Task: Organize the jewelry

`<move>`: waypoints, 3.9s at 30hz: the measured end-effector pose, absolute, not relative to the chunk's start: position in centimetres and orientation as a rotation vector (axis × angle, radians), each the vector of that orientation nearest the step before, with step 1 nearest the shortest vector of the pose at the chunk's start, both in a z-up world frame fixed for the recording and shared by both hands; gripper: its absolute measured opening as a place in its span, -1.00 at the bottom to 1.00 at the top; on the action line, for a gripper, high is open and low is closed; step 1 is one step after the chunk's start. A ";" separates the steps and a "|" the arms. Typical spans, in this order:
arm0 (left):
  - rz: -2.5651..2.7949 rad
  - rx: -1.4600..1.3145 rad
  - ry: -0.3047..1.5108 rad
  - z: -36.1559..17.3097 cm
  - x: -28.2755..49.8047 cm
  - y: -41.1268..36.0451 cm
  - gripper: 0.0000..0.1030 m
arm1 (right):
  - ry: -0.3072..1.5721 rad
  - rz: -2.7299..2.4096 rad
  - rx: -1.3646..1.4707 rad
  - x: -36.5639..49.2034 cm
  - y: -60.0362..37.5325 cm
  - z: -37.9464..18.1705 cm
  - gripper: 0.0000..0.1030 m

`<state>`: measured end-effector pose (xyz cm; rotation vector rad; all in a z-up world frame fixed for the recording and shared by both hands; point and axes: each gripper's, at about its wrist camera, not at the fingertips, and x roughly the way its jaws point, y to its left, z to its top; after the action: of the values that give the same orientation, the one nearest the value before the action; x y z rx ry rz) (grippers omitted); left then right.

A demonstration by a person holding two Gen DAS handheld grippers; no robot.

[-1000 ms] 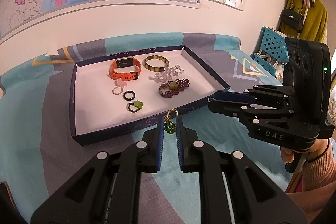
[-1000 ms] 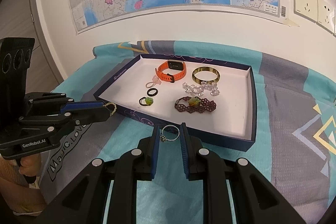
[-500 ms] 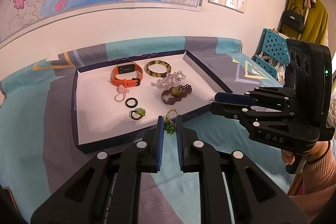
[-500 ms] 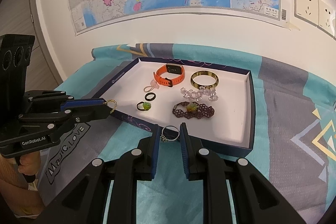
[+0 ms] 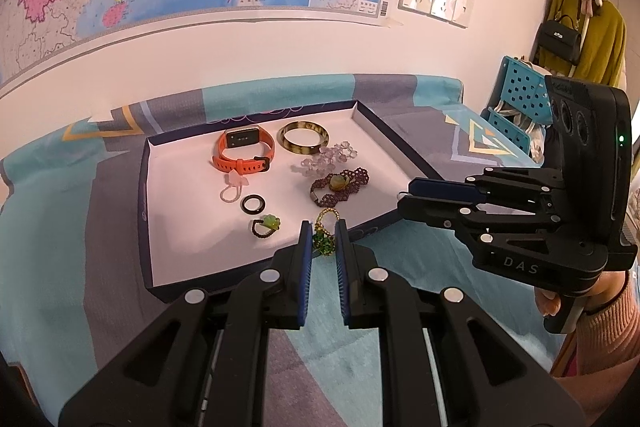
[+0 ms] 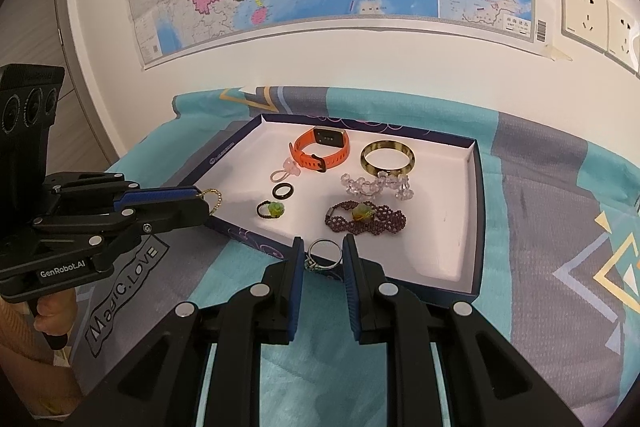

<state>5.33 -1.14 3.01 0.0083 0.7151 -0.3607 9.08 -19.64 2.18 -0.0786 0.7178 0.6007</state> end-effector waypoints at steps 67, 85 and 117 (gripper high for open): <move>-0.302 0.014 0.769 0.8 9.5 -0.8 -0.77 | 0.782 0.575 -0.079 13.2 -18.5 0.4 -0.66; -0.291 0.013 0.794 -0.1 10.4 -0.9 -0.77 | 0.804 0.572 -0.072 14.1 -18.5 -0.3 -0.66; -0.280 0.000 0.814 -1.0 11.1 -0.7 -0.77 | 0.823 0.574 -0.065 14.6 -18.4 -0.8 -0.66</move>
<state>11.06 -0.72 -0.98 -0.0004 0.8142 -0.2800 14.61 -18.38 -0.78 -0.0652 0.8229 0.5737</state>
